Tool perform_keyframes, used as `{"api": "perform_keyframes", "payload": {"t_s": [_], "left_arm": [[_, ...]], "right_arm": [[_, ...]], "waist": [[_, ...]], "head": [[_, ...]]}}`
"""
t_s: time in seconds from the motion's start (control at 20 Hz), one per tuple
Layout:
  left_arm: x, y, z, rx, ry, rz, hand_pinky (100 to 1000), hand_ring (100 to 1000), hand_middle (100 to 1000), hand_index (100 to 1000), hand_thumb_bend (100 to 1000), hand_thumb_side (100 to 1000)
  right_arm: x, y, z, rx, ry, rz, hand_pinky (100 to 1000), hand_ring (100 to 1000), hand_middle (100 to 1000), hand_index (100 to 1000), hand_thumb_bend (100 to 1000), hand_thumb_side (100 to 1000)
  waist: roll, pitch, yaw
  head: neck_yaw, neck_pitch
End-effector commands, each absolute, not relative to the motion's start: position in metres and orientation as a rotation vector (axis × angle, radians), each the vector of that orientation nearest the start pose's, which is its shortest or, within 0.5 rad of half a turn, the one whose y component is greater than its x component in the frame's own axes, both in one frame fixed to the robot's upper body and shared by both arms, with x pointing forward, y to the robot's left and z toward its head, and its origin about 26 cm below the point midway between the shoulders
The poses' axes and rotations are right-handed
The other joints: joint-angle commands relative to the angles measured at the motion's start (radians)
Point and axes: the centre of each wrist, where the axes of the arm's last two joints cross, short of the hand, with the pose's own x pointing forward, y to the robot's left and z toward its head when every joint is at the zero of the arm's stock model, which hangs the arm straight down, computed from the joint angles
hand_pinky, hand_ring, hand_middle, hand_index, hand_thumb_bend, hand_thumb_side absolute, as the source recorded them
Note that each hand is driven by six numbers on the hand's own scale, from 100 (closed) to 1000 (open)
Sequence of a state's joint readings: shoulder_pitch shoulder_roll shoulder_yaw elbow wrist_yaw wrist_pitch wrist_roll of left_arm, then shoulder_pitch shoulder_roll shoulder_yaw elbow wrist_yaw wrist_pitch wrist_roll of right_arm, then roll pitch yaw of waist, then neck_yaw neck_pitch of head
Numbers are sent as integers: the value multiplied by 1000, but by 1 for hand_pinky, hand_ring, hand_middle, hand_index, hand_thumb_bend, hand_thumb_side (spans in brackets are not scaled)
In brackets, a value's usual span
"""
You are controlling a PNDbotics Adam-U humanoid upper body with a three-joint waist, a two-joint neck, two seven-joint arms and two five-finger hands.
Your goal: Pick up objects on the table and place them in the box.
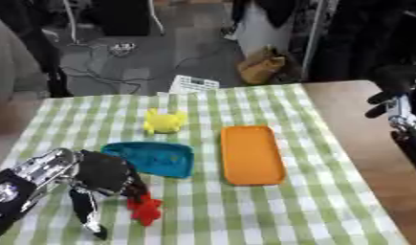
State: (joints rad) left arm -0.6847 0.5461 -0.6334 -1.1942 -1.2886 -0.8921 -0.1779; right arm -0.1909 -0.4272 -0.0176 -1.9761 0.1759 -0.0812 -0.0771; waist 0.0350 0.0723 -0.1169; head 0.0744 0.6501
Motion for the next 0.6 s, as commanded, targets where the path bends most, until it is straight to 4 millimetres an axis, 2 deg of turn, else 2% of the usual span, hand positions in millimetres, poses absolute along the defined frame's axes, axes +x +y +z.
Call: {"api": "perform_keyframes", "payload": {"t_s": [0.05, 0.3, 0.6], "left_arm": [[412, 241, 93, -517, 1314, 2712, 777, 779, 841, 874, 772, 727], [418, 255, 105, -616, 1332, 2618, 787, 782, 840, 873, 805, 696], [428, 276, 147, -756, 1346, 2490, 802, 789, 843, 871, 858, 661]], "right_arm": [[288, -292, 188, -500, -2261, 505, 514, 586, 734, 748, 100, 684], [288, -293, 188, -506, -2257, 506, 514, 586, 734, 748, 100, 685], [288, -294, 188, -514, -2252, 507, 515, 587, 734, 748, 100, 684]], "waist": [[4, -20, 1], [4, -21, 3], [6, -25, 8]], "head": [[-2, -8], [-5, -8], [-6, -11]]}}
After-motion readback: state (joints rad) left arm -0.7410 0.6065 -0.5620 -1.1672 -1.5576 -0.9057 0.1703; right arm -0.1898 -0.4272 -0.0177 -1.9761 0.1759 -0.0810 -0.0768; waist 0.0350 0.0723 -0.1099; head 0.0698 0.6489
